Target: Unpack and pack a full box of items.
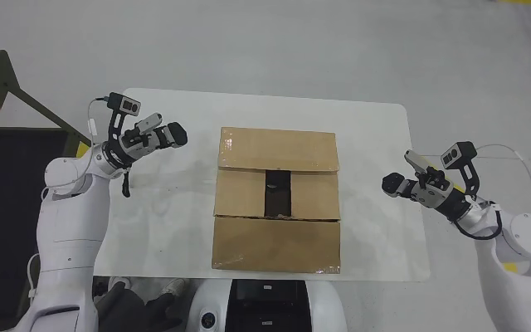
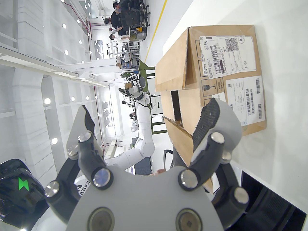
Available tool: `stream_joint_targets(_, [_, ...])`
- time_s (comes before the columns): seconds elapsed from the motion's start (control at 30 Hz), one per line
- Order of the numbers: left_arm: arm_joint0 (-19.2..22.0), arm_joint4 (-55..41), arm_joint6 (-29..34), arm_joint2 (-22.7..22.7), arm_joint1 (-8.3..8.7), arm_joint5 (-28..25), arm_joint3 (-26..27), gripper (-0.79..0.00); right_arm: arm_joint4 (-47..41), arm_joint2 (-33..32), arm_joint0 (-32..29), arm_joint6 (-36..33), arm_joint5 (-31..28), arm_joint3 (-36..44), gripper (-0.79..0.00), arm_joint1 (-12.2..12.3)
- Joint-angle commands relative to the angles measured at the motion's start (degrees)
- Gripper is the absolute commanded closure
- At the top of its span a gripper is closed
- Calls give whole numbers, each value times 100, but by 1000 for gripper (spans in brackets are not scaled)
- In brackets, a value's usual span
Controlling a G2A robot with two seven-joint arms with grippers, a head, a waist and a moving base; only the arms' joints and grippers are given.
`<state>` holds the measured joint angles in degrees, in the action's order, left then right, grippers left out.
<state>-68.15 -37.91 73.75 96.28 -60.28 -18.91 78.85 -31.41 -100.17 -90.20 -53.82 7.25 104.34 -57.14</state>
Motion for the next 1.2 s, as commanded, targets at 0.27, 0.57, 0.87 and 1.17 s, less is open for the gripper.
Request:
stream_joint_targets(0.27, [-10,19,-17,-13,-1,7,27,-785,0,0,0,0,0,0,-785,0])
stream_joint_targets(0.57, [-471,394,-120,-467,-22,-107,821,-785,0,0,0,0,0,0,-785,0])
stream_joint_targets(0.87, [-789,297,123,-703,-11,-60,1296,-785,0,0,0,0,0,0,-785,0])
stream_joint_targets(1.17, [-856,410,218,-957,10,225,1435,-785,0,0,0,0,0,0,-785,0])
